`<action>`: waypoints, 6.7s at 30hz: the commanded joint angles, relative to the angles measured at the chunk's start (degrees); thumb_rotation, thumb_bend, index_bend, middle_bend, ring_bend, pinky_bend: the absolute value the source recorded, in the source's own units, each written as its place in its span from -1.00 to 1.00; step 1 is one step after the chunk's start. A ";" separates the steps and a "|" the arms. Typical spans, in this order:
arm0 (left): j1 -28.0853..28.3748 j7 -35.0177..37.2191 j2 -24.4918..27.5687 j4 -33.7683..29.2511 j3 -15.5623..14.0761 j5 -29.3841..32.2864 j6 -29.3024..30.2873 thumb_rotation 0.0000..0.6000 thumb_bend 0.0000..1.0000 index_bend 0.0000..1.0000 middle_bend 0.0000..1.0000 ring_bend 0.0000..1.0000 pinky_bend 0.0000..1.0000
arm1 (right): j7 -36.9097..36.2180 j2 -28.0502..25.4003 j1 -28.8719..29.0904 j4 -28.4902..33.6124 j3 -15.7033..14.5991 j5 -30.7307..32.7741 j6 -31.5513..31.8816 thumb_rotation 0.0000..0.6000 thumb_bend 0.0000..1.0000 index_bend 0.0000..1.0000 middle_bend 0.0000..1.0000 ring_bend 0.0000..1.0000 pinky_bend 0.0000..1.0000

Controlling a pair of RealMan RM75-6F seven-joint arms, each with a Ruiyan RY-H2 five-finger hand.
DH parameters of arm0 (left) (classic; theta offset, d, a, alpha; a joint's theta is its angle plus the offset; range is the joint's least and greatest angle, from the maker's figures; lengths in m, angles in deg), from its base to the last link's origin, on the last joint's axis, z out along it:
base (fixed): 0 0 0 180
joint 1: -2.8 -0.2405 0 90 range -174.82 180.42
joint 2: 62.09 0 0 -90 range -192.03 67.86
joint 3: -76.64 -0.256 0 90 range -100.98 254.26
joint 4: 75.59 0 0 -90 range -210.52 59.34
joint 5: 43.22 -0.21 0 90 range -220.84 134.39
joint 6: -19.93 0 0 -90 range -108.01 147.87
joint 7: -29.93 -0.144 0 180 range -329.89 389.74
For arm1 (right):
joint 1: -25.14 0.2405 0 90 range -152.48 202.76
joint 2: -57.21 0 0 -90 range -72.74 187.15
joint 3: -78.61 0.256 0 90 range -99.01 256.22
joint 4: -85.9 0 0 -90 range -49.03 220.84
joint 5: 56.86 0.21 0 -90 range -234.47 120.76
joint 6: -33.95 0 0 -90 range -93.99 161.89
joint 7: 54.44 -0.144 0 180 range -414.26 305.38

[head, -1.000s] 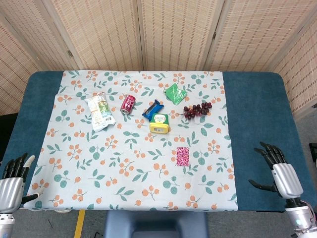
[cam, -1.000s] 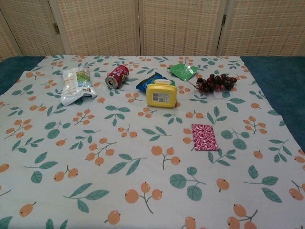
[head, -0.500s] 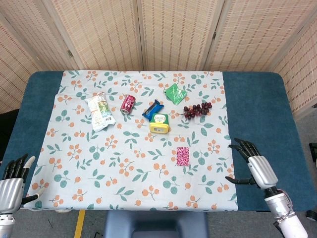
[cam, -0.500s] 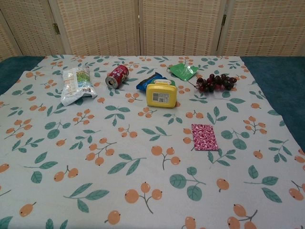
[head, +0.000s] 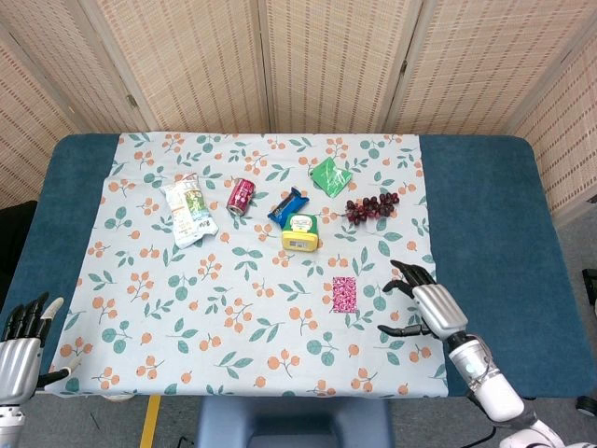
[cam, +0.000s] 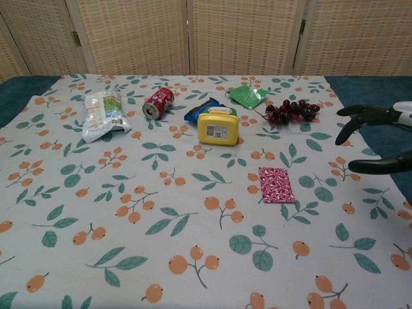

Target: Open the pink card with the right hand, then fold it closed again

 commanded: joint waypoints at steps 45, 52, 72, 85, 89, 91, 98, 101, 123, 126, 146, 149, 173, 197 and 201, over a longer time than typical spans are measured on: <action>0.03 2.03 -0.97 2.48 0.05 1.29 -1.98 1.00 -0.57 -0.70 -1.00 -0.91 -1.00 | 20.29 17.91 14.40 -13.02 1.66 19.75 -10.16 -0.07 -0.80 -0.34 -0.92 -1.00 -1.00; 0.10 2.12 -1.10 2.76 -0.01 1.30 -2.24 1.00 -0.57 -0.69 -1.00 -0.91 -1.00 | 21.33 18.59 15.03 -13.79 1.13 20.68 -10.13 -0.06 -0.80 -0.34 -0.92 -1.00 -1.00; 0.63 1.56 -1.38 2.33 0.09 0.93 -2.55 1.00 -0.57 -0.67 -1.00 -0.91 -1.00 | 19.77 14.34 11.90 -13.61 -1.88 21.35 -7.91 -0.07 -0.79 -0.34 -0.92 -1.00 -1.00; 0.66 1.34 -1.38 2.07 0.01 0.69 -2.29 1.00 -0.57 -0.66 -1.00 -0.91 -1.00 | 17.23 9.46 8.50 -12.02 -3.22 19.72 -5.39 -0.07 -0.80 -0.34 -0.92 -1.00 -1.00; 0.68 1.27 -1.33 1.89 -0.04 0.45 -2.11 1.00 -0.57 -0.66 -1.00 -0.91 -1.00 | 16.72 9.68 8.87 -11.51 -2.70 18.71 -5.73 -0.07 -0.80 -0.34 -0.92 -1.00 -1.00; 0.65 1.26 -1.28 1.86 -0.03 0.49 -2.06 1.00 -0.57 -0.66 -1.00 -0.91 -1.00 | 16.75 10.23 9.34 -11.42 -2.30 18.46 -6.11 -0.07 -0.79 -0.34 -0.92 -1.00 -1.00; 0.47 1.58 -1.20 2.16 -0.04 0.97 -2.23 1.00 -0.57 -0.66 -1.00 -0.91 -1.00 | 18.52 13.42 11.84 -11.97 -0.84 18.80 -7.91 -0.07 -0.79 -0.34 -0.92 -1.00 -1.00; 0.31 1.79 -1.23 2.44 -0.07 1.25 -2.30 1.00 -0.57 -0.66 -1.00 -0.91 -1.00 | 19.23 14.62 12.74 -12.12 -0.24 19.35 -8.39 -0.07 -0.80 -0.34 -0.92 -1.00 -1.00; 0.12 2.34 -1.58 3.22 -0.16 1.30 -2.38 1.00 -0.57 -0.66 -1.00 -0.91 -1.00 | 22.03 16.81 14.63 -13.23 -0.16 22.72 -8.82 -0.07 -0.79 -0.34 -0.92 -1.00 -1.00; 0.13 2.25 -1.57 3.16 -0.16 1.27 -2.38 1.00 -0.57 -0.66 -1.00 -0.91 -1.00 | 21.74 16.55 14.44 -13.24 -0.30 22.83 -8.74 -0.07 -0.80 -0.34 -0.92 -1.00 -1.00; 0.31 1.95 -1.58 2.99 -0.10 1.20 -2.58 1.00 -0.57 -0.66 -1.00 -0.91 -1.00 | 19.72 14.96 13.57 -11.86 -0.77 20.52 -7.85 -0.08 -0.80 -0.34 -0.92 -1.00 -1.00; 0.23 1.99 -1.58 3.05 -0.16 1.35 -2.68 1.00 -0.57 -0.66 -1.00 -0.91 -1.00 | 20.33 15.78 14.06 -12.41 -0.82 20.83 -8.43 -0.08 -0.79 -0.34 -0.92 -1.00 -1.00; 0.30 2.21 -1.78 3.18 -0.15 1.09 -2.56 1.00 -0.57 -0.66 -1.00 -0.91 -1.00 | 20.30 14.04 12.19 -13.57 -1.78 22.65 -7.29 -0.08 -0.80 -0.34 -0.92 -1.00 -1.00; 0.51 1.83 -2.01 3.00 -0.34 0.87 -2.86 1.00 -0.57 -0.66 -1.00 -0.91 -1.00 | 17.36 11.08 9.08 -12.39 -2.62 20.35 -5.34 -0.08 -0.79 -0.34 -0.92 -1.00 -1.00; 0.46 1.72 -1.91 2.85 -0.36 0.75 -2.65 1.00 -0.57 -0.66 -1.00 -0.91 -1.00 | 16.81 11.26 8.75 -13.57 -2.54 20.76 -5.76 -0.08 -0.79 -0.34 -0.92 -1.00 -1.00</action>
